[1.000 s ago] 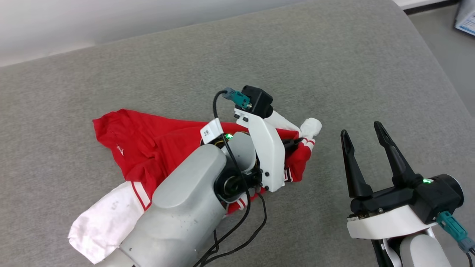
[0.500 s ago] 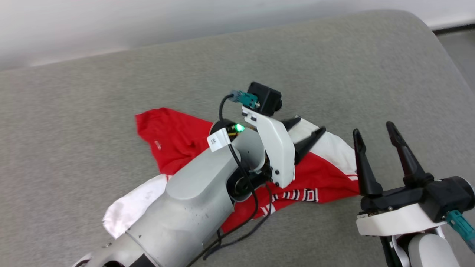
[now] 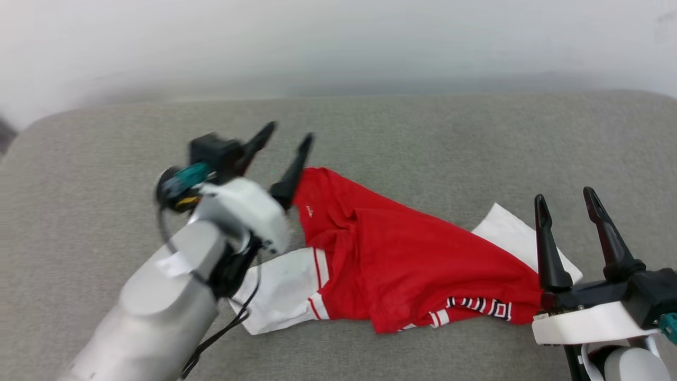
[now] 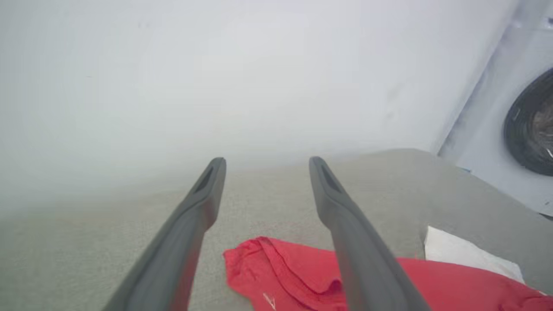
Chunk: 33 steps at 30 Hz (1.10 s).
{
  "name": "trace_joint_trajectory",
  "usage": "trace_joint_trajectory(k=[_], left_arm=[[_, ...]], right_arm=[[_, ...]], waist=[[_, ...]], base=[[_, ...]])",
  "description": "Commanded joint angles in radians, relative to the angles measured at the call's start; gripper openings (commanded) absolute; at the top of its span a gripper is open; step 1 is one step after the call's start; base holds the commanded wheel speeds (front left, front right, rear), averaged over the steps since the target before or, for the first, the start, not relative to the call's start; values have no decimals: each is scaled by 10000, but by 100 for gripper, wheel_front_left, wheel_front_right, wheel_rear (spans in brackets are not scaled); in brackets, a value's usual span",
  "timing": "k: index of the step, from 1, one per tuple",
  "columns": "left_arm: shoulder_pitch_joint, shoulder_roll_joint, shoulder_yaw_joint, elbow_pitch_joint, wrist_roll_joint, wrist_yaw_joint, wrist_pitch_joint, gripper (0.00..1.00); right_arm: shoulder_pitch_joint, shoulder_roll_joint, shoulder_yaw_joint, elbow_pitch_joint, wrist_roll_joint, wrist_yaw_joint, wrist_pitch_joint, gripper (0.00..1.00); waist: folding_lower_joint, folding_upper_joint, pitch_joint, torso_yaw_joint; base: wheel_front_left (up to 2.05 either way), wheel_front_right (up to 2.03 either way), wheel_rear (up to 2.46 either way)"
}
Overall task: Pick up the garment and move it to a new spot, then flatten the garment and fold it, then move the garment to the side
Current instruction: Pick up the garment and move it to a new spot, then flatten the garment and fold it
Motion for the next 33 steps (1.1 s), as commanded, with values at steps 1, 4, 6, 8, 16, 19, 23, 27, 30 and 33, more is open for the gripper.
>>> trace_joint_trajectory(k=[1, 4, 6, 8, 16, 19, 23, 27, 30, 33], left_arm=[[600, 186, 349, -397, 67, 274, -69, 100], [1816, 667, 1565, -1918, 703, 812, -92, 100], [2851, 765, 2276, -2861, 1174, 1112, -71, 100], [3747, 737, 2751, -3716, 1683, 1254, -75, 100], [6213, -334, 4043, -5390, 2963, 1171, -78, 100], [6619, -774, 4367, -5588, 3351, 970, -78, 100], [6945, -1224, 4620, -5547, 3812, 572, -79, 100], [7067, -1551, 4866, -5401, 4100, 269, -79, 100], [7078, -1699, 4977, -5256, 4262, 22, -79, 100], [7070, -1828, 5073, -5162, 4417, -149, -80, 100]], right_arm=[[168, 8, -55, -39, -32, -3, -24, 100], [269, 6, -117, -86, -29, -3, -24, 100], [334, 6, -154, -130, -4, -3, -24, 100], [368, 6, -191, -167, 16, -3, -24, 100], [545, 8, -289, -189, 63, -3, -24, 100], [609, 8, -284, -179, 111, -3, -24, 100], [668, 8, -234, -142, 145, -3, -24, 100], [683, 8, -182, -121, 184, -3, -24, 100], [684, 8, -158, -125, 173, -3, -24, 100], [690, 8, -153, -145, 183, -3, -24, 100]], waist=[[0, 0, -292, 334], [0, 0, -359, 450], [0, 0, -388, 497], [0, 0, -399, 528], [0, 0, -507, 574], [0, 0, -571, 556], [0, 0, -642, 517], [0, 0, -677, 449], [0, 0, -673, 397], [0, 0, -645, 355]], base=[[0, 0, 0], [0, 0, 0], [0, 0, 0], [0, 0, 0], [0, 0, 0], [0, 0, 0], [0, 0, 0], [0, 0, 0], [0, 0, 0], [0, 0, 0]])
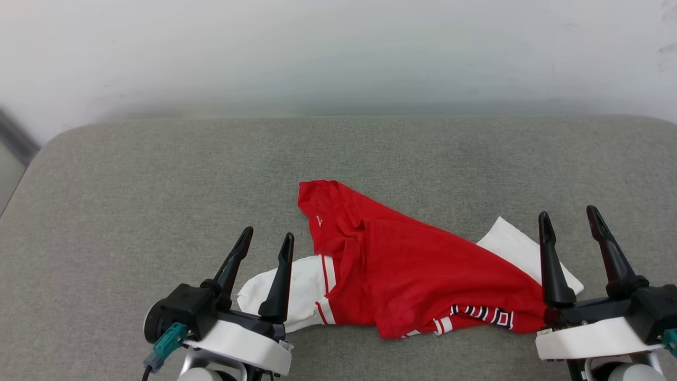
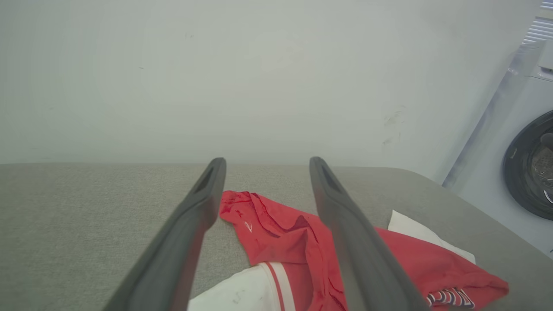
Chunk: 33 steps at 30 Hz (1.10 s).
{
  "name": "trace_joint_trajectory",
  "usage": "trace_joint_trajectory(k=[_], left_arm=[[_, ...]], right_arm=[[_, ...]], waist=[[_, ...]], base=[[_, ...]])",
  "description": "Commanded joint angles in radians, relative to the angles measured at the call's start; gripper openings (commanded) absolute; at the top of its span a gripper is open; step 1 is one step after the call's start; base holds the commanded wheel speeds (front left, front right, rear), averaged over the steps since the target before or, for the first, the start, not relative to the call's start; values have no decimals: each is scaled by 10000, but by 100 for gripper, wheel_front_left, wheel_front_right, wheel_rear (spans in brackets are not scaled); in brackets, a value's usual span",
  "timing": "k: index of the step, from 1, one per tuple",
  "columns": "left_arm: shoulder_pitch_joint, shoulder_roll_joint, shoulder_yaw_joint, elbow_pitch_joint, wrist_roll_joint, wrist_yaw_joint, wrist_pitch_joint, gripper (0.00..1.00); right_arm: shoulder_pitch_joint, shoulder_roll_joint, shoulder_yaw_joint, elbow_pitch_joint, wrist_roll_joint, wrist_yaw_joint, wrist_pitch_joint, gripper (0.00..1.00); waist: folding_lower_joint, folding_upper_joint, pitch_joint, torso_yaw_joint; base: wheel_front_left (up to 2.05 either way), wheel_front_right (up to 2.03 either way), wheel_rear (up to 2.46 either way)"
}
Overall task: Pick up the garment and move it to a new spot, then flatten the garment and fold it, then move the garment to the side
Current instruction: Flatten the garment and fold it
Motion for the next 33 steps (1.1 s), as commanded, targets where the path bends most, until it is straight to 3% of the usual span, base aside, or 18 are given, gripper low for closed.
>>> trace_joint_trajectory(k=[1, 5, 9, 14, 18, 19, 23, 24, 25, 29, 30, 33], left_arm=[[71, -80, 63, 48, 111, -117, -26, 100], [-111, -71, -34, 209, 241, -323, -24, 100], [-876, 204, -431, 235, 178, -554, 811, 100], [-2676, 752, -1165, 178, -190, -775, 3313, 100], [-4354, 1198, -1680, 683, -1045, -831, 6177, 100], [-4354, 1198, -1680, 683, -1045, -831, 6177, 100], [-5840, 1579, -2046, 1383, -2192, -845, 8745, 100], [-6486, 1983, -2279, 1771, -2437, -844, 9924, 100], [-6740, 2110, -2396, 1950, -2596, -846, 10430, 100], [-7196, 2290, -2580, 2470, -3072, -850, 11669, 100], [-7451, 2572, -2756, 2739, -3144, -850, 12250, 100], [-7639, 2765, -2950, 3181, -3073, -850, 12696, 100]], right_arm=[[101, 10, 17, -38, 5, -3, -24, 100], [-24, 10, 77, -82, 21, -3, -24, 100], [-270, 8, 183, -190, -15, -3, -24, 100], [-577, 10, 245, -283, 104, -3, -24, 100], [-779, 10, 358, -267, 203, -3, -24, 100], [-779, 10, 358, -267, 203, -3, -24, 100], [-997, 8, 459, -233, 395, -3, -24, 100], [-1049, 11, 561, -235, 481, -3, -24, 100], [-1101, 13, 619, -238, 525, -3, -24, 100], [-1200, 10, 701, -225, 615, -3, -24, 100], [-1227, 11, 750, -211, 710, -3, -24, 100], [-1301, 13, 824, -213, 799, -3, -24, 100]], waist=[[0, 0, 36, -29], [0, 0, 228, -155], [0, 0, 650, -421], [0, 0, 1380, -907], [0, 0, 1863, -1369], [0, 0, 1863, -1369], [0, 0, 2252, -1836], [0, 0, 2426, -2063], [0, 0, 2512, -2178], [0, 0, 2732, -2486], [0, 0, 2862, -2645], [0, 0, 3046, -2832]], base=[[0, 0, 0], [0, 0, 0], [0, 0, 0], [0, 0, 0], [0, 0, 0], [0, 0, 0], [0, 0, 0], [0, 0, 0], [0, 0, 0], [0, 0, 0], [0, 0, 0], [0, 0, 0]])
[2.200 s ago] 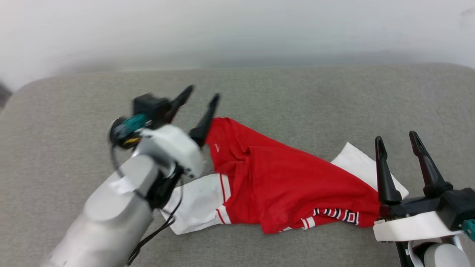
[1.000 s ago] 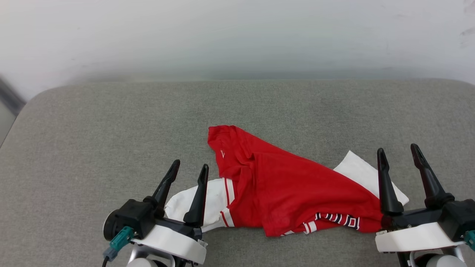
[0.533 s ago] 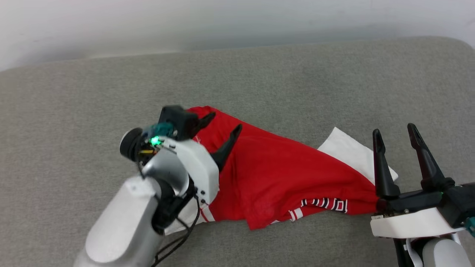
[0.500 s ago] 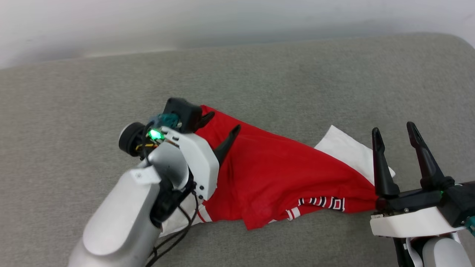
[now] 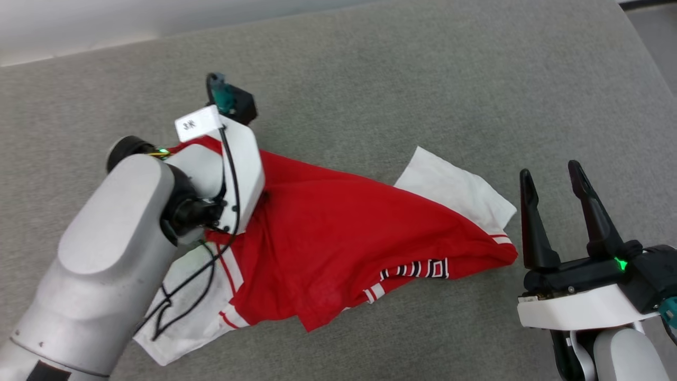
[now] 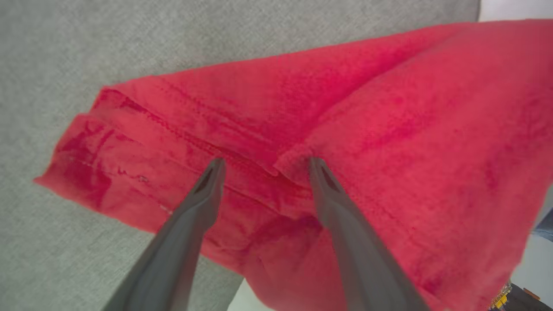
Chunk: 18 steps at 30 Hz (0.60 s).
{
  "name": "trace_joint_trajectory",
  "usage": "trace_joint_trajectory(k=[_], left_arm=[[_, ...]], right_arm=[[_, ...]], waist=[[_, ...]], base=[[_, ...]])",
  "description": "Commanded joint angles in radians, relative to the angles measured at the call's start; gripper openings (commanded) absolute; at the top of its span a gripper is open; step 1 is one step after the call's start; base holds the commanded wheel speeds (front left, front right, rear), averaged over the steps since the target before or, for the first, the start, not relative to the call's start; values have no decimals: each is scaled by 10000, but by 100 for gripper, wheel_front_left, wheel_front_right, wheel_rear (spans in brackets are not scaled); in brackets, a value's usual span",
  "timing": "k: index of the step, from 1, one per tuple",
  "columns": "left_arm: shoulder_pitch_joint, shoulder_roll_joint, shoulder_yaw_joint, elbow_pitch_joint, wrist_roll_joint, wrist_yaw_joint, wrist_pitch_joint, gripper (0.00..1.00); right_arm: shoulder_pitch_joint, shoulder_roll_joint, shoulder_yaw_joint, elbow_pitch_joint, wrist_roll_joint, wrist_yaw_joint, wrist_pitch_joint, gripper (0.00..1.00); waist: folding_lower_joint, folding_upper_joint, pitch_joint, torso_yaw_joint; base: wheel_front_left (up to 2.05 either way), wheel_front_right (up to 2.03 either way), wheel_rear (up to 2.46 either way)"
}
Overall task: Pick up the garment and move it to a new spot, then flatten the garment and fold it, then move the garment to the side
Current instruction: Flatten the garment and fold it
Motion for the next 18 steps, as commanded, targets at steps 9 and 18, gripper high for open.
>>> trace_joint_trajectory(k=[9, 18], left_arm=[[-90, 443, -889, 1057, 120, -7, 805, 100], [-306, 549, -1033, 1232, -121, 6, 364, 0]], right_arm=[[-314, 15, 206, -61, 220, -3, -24, 100], [-427, 15, 273, -36, 282, -3, -24, 100]], waist=[[-1, 0, 685, -513], [-1, 0, 993, -541]], base=[[0, 0, 0], [0, 0, 0]])
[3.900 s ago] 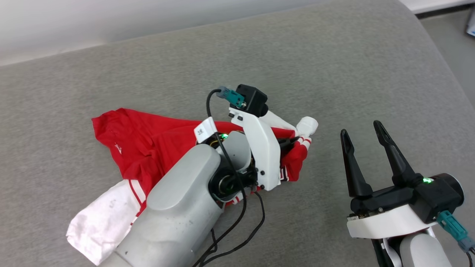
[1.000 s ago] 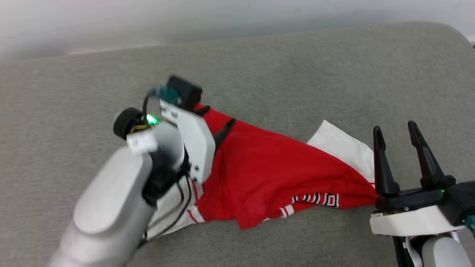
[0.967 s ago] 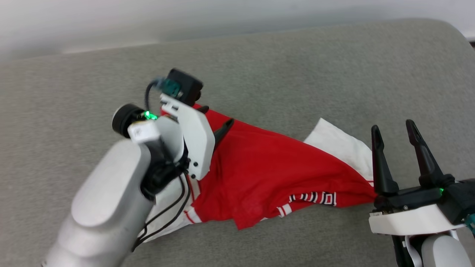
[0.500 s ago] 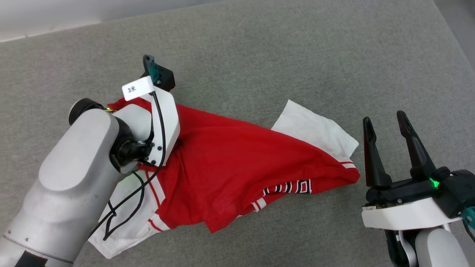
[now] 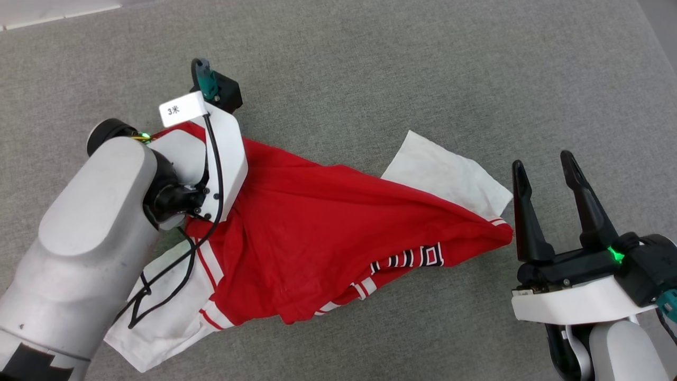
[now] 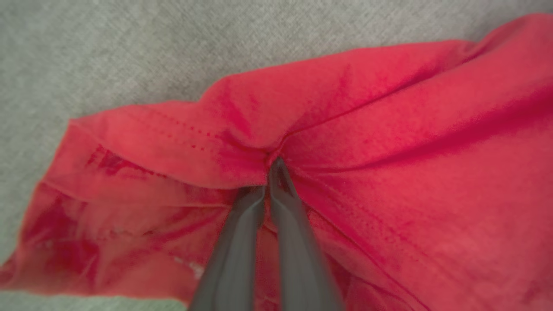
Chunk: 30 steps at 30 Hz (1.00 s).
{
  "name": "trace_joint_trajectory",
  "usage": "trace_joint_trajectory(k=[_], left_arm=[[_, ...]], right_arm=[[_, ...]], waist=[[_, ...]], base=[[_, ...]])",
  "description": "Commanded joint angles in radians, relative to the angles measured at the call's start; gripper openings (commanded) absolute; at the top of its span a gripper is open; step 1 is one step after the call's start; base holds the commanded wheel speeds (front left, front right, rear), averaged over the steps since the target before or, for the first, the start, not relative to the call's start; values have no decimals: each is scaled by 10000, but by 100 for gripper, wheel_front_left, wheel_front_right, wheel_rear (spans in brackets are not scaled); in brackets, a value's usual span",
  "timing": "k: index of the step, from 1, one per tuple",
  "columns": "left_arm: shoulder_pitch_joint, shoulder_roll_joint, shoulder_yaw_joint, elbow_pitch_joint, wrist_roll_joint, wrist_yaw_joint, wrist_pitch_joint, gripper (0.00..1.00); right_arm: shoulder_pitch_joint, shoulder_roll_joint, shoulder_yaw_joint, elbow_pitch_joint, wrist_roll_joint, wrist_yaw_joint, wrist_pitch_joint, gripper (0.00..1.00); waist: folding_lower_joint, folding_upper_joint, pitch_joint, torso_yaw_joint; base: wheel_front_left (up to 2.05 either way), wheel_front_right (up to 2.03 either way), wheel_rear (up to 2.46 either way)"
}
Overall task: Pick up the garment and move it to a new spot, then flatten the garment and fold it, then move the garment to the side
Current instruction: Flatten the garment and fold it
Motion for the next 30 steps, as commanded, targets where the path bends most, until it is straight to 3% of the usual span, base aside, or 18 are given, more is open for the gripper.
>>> trace_joint_trajectory(k=[1, 11, 18, 25, 27, 30], left_arm=[[235, -49, -196, 397, 121, 31, -252, 0], [-2150, 254, -185, 572, 909, 25, -2368, 0], [-3904, 245, -346, 1569, 1957, 35, -4409, 0], [-4881, 62, -553, 2920, 2932, 353, -6329, 0], [-4860, 15, -773, 3334, 3175, 330, -6779, 100], [-4711, -132, -959, 3857, 3246, 282, -7248, 100]], right_arm=[[-170, 13, 21, 17, 58, -3, -24, 100], [-308, 12, 246, 51, 75, -3, -24, 100], [-371, 13, 466, 42, 235, -3, -24, 100], [-465, 13, 562, 82, 397, -3, -24, 100], [-474, 13, 575, 91, 437, -3, -24, 100], [-481, 13, 565, 97, 455, -3, -24, 100]], waist=[[0, -1, -6, 12], [0, -1, -56, -163], [0, -1, 231, -596], [0, -1, 425, -866], [0, -1, 449, -890], [0, -1, 435, -859]], base=[[0, 0, 0], [0, 0, 0], [0, 0, 0], [0, 0, 0], [0, 0, 0], [0, 0, 0]])
